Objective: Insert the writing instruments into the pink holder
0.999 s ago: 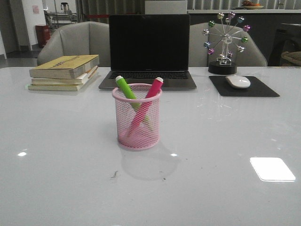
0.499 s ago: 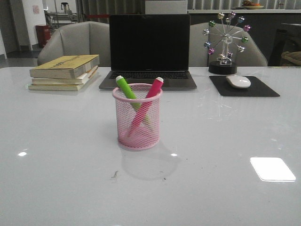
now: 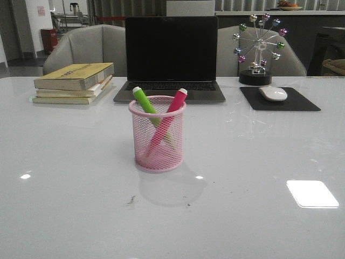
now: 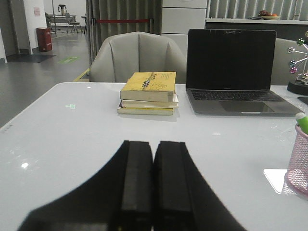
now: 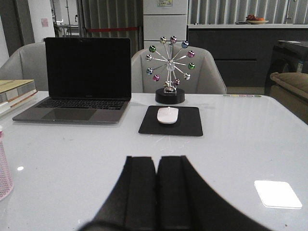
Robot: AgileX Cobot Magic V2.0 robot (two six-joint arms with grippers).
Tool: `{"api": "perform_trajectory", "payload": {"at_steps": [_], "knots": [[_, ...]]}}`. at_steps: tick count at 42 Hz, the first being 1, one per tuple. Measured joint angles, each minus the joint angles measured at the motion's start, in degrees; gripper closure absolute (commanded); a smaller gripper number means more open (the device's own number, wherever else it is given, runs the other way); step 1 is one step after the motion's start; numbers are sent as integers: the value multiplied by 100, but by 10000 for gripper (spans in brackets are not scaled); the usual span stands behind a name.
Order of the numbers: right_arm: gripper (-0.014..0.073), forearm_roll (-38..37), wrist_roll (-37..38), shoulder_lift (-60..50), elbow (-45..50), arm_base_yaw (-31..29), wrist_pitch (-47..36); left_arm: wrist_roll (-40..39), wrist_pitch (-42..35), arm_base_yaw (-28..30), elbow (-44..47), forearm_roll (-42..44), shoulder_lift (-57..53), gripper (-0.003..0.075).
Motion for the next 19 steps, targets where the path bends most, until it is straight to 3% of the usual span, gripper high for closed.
{"api": "perform_trajectory", "payload": {"at_steps": [19], "knots": [[566,33,0,0,0,0,-54,0,0,0,0,0,0,629]]}}
